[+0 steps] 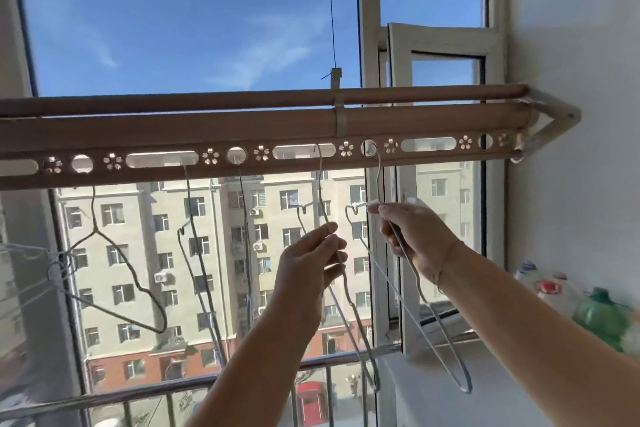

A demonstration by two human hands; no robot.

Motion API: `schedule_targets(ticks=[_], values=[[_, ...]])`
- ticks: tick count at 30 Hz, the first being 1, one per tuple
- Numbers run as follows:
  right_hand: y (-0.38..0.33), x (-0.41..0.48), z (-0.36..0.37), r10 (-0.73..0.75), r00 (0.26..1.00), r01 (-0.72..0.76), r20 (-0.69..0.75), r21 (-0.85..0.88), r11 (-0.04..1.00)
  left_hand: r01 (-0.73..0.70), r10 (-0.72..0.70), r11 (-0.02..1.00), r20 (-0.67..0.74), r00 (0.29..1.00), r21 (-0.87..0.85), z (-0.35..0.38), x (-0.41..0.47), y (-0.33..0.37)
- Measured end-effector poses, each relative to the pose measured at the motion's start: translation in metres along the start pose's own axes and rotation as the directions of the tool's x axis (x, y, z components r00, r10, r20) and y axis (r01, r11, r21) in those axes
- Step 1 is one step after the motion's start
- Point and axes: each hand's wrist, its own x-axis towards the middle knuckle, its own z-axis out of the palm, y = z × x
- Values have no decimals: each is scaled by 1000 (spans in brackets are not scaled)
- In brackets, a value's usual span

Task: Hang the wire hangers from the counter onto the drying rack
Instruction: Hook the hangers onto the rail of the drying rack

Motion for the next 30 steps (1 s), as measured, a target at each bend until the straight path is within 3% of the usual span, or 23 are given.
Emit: schedule_targets(ticks=[16,30], values=[[12,35,4,144,990,-144,-5,-1,990,72,-73,997,-22,997,-42,-12,14,-4],[29,26,-19,131,987,-134,-91,-20,991,42,-43,999,-48,998,-8,-27,-2,-14]])
